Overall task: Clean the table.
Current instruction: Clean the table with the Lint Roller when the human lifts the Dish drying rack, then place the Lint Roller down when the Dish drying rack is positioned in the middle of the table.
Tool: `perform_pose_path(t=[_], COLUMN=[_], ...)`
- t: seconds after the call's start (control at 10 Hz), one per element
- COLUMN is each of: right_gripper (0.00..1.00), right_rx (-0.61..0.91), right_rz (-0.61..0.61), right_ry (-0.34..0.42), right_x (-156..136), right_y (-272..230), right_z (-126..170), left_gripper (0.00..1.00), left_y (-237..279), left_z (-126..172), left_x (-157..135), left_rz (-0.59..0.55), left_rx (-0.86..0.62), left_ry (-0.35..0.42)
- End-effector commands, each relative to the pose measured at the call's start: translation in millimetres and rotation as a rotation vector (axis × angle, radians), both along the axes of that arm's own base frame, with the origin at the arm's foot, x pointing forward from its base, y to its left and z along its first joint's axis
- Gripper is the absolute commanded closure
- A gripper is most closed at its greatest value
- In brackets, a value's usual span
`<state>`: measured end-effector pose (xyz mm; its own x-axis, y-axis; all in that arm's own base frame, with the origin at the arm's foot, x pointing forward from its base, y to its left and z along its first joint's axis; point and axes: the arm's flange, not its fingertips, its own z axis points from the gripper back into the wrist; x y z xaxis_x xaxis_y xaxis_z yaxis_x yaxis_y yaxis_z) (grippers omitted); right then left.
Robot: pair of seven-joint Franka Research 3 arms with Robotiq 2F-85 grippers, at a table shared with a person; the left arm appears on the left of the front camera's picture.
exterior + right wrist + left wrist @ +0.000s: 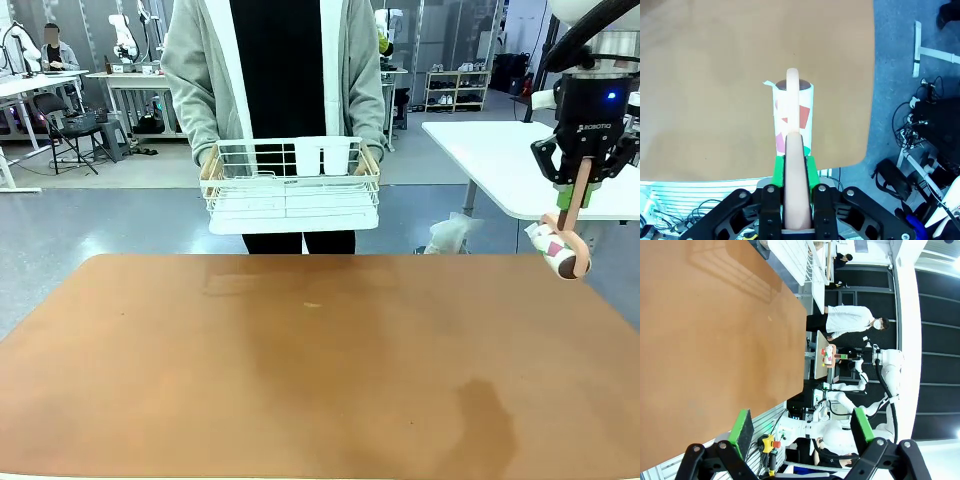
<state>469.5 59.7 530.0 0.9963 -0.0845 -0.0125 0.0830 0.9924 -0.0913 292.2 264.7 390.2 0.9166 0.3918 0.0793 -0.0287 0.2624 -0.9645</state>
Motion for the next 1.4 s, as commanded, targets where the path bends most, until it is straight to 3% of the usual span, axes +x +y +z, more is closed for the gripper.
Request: perform_pose_path(t=[0.0, 1.3], right_gripper=[0.79, 0.79], right_rx=[0.011, 0.011], right_rz=[-0.018, -0.018], right_ry=[0.001, 0.001], right_x=[0.2, 0.2], right_y=[3.0, 3.0], right_z=[3.4, 3.4], left_gripper=[0.00, 0.00], left_y=[1.0, 1.0], left_z=[0.5, 0.5], left_x=[-5.6, -5.6], left_rz=[-0.016, -0.016], left_rx=[0.001, 0.001], left_ry=[-0.022, -0.022])
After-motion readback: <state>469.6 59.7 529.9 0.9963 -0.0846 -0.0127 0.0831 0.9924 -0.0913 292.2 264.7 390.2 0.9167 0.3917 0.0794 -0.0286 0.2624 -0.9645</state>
